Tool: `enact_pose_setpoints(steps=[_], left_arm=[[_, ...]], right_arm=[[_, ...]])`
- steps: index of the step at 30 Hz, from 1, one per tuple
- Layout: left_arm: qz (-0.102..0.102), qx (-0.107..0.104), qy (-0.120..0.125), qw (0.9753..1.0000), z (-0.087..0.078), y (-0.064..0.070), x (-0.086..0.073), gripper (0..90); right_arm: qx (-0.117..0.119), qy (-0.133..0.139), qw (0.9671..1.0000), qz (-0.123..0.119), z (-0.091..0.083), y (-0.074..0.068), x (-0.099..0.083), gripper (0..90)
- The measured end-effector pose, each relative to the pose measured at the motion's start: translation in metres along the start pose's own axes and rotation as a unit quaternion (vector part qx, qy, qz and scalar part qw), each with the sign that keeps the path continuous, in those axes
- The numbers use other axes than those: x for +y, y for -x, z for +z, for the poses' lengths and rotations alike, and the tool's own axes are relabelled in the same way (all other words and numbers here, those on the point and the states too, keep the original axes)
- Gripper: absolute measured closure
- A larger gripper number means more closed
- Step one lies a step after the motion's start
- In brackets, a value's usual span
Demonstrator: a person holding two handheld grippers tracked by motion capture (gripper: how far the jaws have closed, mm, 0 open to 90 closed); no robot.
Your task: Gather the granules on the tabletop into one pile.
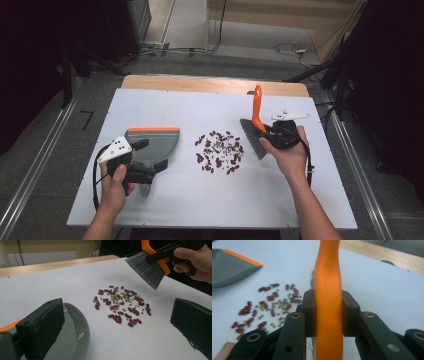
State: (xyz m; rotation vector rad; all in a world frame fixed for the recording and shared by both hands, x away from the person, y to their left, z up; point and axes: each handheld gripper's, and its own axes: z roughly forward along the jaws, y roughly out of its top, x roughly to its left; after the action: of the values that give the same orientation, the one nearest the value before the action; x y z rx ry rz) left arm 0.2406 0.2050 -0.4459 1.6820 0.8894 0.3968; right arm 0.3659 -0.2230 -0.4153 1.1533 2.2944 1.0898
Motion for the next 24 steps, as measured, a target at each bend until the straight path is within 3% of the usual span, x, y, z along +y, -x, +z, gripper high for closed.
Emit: enact_pose_setpoints(steps=[1, 7, 11, 18, 24], left_arm=[[0.0, 0.0, 0.0, 1.0, 0.0, 0.0, 0.0, 0.0], [0.001, -0.003, 0.0, 1.0, -0.001, -0.001, -0.001, 0.0], [0.004, -0.004, -0.004, 1.0, -0.001, 0.0, -0.002, 0.0], [0.005, -0.007, -0.005, 1.0, 0.0, 0.001, -0.002, 0.0], [0.003, -0.004, -0.003, 1.0, -0.001, 0.0, -0.004, 0.0]], right_arm=[[-0.018, -0.018, 0.9996, -0.008, 0.009, 0.001, 0.004, 68.5], [-0.045, -0.051, 0.9974, -0.023, 0.028, 0.001, 0.012, 68.5], [-0.072, -0.078, 0.9937, -0.036, 0.045, 0.0, 0.02, 68.5], [-0.099, -0.118, 0.9863, -0.058, 0.068, -0.009, 0.037, 68.5], [-0.102, -0.139, 0.9821, -0.076, 0.083, -0.017, 0.042, 68.5]])
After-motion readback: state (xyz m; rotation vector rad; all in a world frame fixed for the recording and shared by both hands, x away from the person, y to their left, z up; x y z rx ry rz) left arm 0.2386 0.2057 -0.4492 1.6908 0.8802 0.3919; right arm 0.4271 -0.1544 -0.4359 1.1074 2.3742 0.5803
